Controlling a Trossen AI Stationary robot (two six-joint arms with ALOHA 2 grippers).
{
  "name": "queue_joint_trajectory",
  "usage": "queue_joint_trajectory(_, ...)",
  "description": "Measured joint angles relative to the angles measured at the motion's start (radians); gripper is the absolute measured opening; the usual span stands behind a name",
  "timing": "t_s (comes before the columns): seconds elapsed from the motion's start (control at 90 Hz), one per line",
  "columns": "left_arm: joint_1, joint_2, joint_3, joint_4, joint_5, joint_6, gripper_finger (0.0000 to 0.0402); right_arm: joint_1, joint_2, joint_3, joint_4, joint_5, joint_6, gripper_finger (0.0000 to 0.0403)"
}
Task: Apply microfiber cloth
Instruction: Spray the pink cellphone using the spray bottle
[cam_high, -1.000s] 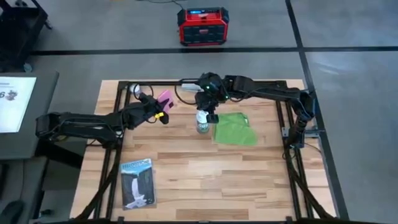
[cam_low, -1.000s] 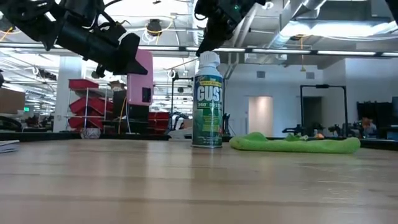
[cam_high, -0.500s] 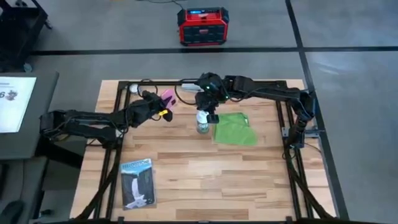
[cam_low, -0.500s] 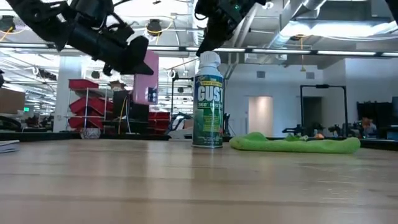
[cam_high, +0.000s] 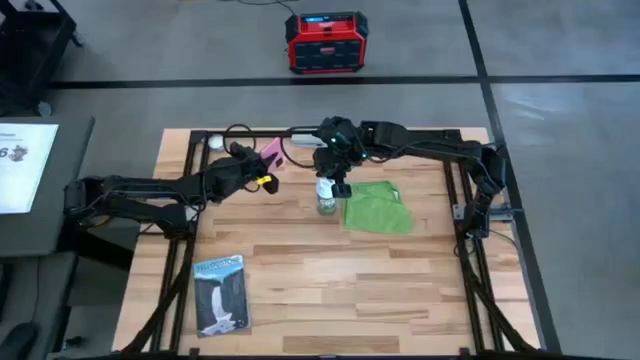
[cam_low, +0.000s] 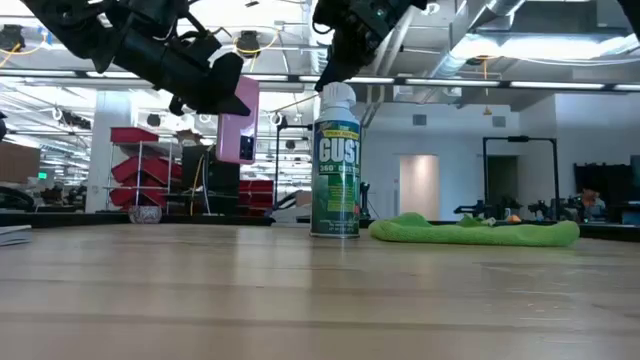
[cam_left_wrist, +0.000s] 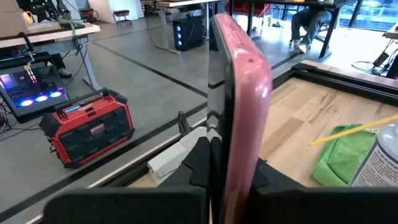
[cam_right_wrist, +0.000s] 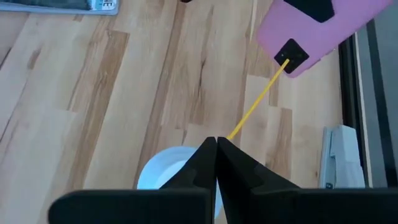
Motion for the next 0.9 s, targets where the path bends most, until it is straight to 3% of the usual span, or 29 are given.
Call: queue_joint_trajectory(0.9, 0.000, -0.001, 0.000, -0.011, 0.000, -0.011, 0.0002, -0.013, 0.003, -0.012, -0.002, -0.036, 0.009, 0.0000)
